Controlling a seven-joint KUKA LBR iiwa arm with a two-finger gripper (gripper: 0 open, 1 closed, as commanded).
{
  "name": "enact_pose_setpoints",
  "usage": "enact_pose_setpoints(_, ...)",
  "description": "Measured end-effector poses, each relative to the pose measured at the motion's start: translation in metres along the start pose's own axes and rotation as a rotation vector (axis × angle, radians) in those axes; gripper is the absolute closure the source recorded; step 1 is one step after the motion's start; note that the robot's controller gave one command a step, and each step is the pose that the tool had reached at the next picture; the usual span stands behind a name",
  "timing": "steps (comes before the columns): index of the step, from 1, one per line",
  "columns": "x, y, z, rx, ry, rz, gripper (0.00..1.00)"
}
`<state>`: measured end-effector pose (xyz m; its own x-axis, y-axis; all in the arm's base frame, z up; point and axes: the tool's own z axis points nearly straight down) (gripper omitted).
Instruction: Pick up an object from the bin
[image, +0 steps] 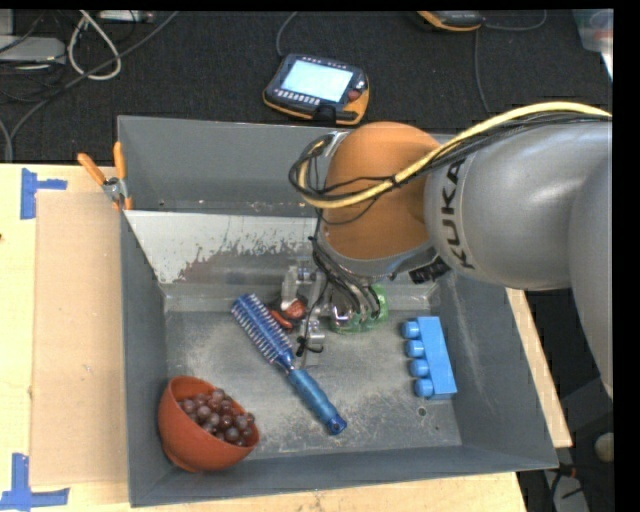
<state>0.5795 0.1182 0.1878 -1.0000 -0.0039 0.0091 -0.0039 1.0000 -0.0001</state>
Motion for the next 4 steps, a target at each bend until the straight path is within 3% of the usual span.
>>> enact_pose_setpoints(1,-0.002,-0.001,-0.005,-0.001,-0.008,0.005,0.00)
enact_pose_setpoints(2,-0.029,0.004,0.108,-0.004,-0.010,0.231,0.00)
enact_pose_setpoints(3,-0.031,0.007,0.041,-0.006,-0.017,0.297,0.00)
enact_pose_setpoints(4,-0.029,0.005,0.114,-0.006,-0.013,0.248,0.00)
